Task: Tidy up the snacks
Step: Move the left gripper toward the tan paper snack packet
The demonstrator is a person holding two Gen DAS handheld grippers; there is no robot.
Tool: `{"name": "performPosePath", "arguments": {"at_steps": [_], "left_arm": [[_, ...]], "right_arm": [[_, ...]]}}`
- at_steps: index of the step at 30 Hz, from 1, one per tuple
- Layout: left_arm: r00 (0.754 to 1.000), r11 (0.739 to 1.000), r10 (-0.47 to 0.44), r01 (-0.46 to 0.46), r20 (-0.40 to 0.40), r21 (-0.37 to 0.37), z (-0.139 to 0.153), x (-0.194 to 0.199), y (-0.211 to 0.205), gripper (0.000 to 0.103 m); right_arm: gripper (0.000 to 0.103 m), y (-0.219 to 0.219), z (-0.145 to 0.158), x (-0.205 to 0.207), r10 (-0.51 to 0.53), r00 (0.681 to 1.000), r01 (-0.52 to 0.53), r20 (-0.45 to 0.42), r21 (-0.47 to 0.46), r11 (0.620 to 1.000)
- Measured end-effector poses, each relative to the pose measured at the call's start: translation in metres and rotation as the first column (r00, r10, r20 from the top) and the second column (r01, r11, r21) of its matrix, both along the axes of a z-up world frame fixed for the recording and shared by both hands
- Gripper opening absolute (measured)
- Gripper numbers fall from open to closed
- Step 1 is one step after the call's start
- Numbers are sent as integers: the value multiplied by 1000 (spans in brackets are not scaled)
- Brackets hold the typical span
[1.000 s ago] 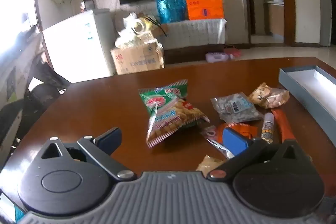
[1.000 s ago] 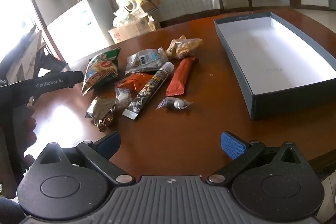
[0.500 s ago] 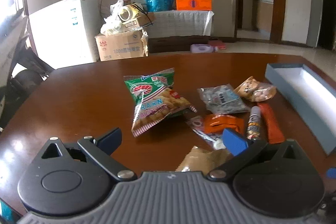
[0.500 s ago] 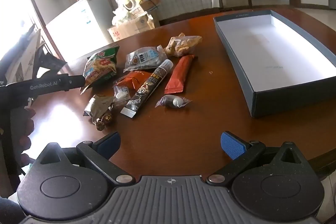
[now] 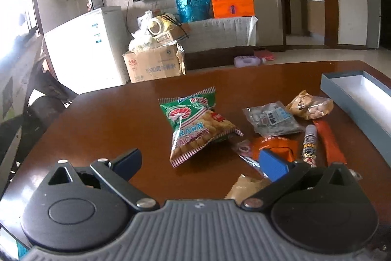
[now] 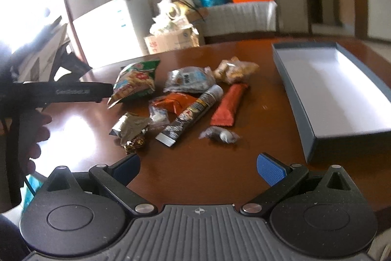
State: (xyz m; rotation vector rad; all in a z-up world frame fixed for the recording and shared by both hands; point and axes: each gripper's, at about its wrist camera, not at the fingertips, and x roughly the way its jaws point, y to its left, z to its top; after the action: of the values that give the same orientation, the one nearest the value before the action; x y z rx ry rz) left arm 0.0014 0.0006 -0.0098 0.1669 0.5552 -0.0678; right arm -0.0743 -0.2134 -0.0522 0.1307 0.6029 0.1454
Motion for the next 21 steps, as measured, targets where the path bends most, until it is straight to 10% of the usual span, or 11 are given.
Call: {"name": "performPosePath", "arguments": {"at_steps": [21], "left_arm": [[999, 996, 18, -15, 39, -87, 3, -11, 12, 103]], "right_arm": [[103, 15, 2, 6, 90, 993, -81, 81, -101, 992]]}}
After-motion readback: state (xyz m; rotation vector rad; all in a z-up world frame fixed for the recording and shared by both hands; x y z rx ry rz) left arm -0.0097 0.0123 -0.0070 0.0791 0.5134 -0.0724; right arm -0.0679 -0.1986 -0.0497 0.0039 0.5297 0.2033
